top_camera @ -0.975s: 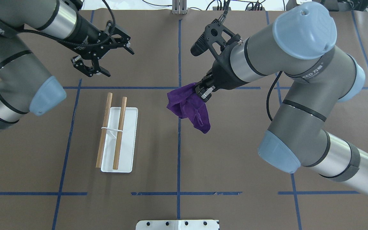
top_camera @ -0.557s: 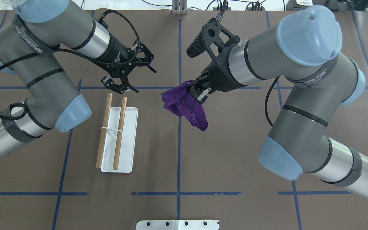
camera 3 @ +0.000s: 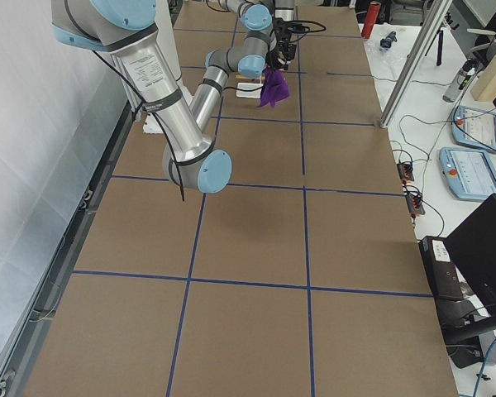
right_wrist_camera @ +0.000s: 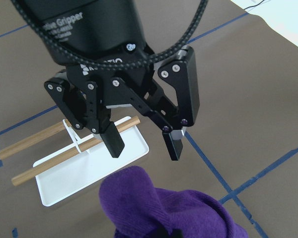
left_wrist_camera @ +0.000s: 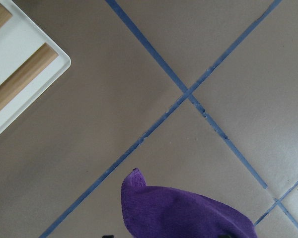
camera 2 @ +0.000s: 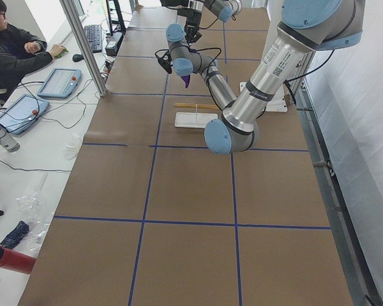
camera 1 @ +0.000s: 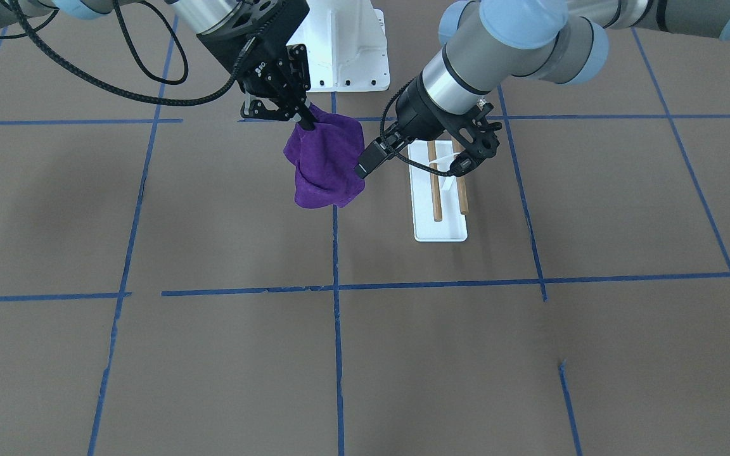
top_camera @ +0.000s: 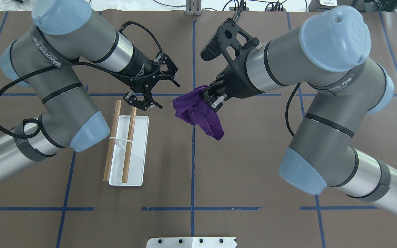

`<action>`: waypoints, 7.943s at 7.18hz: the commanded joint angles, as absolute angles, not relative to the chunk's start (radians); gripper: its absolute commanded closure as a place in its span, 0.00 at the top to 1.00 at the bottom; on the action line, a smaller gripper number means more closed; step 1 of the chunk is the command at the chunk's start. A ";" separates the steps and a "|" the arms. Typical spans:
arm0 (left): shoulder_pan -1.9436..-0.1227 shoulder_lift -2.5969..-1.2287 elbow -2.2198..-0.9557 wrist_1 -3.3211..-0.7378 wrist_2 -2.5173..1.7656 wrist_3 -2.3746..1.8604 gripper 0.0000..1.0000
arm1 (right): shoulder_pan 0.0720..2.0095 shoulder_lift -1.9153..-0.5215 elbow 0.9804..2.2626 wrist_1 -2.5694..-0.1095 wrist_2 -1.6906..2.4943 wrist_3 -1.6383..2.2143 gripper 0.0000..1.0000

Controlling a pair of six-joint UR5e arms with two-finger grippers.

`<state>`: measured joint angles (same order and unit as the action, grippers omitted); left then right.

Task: Hang towel on rack

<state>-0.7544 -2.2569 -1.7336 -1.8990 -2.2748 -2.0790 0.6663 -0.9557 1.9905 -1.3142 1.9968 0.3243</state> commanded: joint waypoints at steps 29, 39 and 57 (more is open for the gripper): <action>-0.865 -1.726 -1.891 -1.894 -2.120 -1.220 1.00 | 1.208 -1.323 1.684 -1.675 2.230 -0.289 1.00; -1.519 -1.450 -1.692 -1.721 -2.273 0.084 1.00 | 1.652 -1.629 1.650 -1.655 2.315 -0.256 1.00; -1.548 -1.488 -1.758 -1.569 -2.296 0.086 1.00 | 1.635 -1.617 1.649 -1.641 2.310 -0.166 1.00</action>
<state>-1.5478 -1.4891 -1.7583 -1.5705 -2.2965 0.0859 1.6355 -1.6171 1.6494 -1.6426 2.3089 -0.1657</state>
